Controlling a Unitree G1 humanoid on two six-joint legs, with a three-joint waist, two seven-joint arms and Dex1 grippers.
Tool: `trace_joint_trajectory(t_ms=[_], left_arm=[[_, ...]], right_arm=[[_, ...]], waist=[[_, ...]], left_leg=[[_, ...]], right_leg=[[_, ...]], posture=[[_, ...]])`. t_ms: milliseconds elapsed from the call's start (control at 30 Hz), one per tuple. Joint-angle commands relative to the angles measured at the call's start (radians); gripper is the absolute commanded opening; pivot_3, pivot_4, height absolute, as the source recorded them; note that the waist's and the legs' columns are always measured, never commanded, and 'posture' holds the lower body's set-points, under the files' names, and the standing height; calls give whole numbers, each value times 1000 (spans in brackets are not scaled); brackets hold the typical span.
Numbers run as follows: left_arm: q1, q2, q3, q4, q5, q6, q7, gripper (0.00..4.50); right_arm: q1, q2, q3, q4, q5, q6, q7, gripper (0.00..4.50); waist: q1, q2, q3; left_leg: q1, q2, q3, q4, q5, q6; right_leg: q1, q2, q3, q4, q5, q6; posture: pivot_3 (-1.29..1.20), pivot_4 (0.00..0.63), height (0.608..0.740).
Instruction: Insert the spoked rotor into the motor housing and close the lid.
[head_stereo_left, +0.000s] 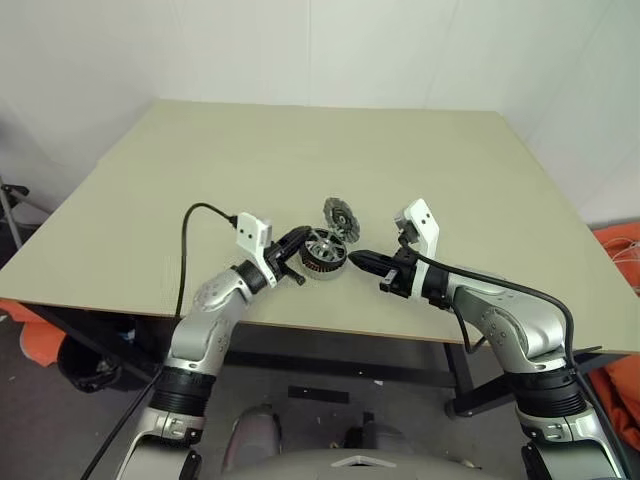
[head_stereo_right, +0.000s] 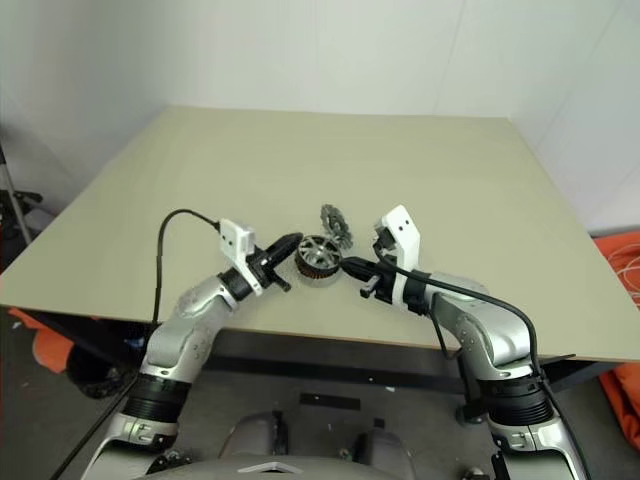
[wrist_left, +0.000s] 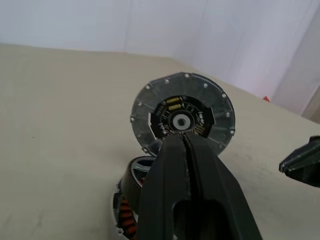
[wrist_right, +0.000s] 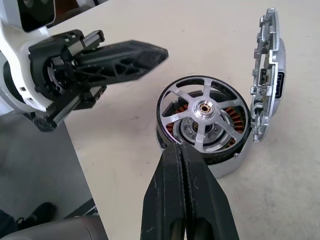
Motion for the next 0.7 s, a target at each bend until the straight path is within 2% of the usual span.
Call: trace_joint_trajectory(t_ms=[33,267,700], left_arm=[[-52,5,-10,-2,16,-3,-27,35],[-86,0,-8,14,20,21,-44,35],[-54,21,4,1,39,92,-8,35]], right_arm=[[-8,6,-7,-15,-4,-23,-8,0],[-14,14,-5,-6,-8,-31,-12,0],[-17,13,-8,-1,-9,-39,-10,0]], waist=[[0,0,0],[0,0,0],[0,0,0]], left_leg=[[0,0,0,0,0,0],[0,0,0,0,0,0],[-1,0,0,0,0,0]], right_leg=[[0,0,0,0,0,0],[0,0,0,0,1,-2],[-1,0,0,1,1,-3]], posture=[[0,0,740],[0,0,740],[0,0,740]])
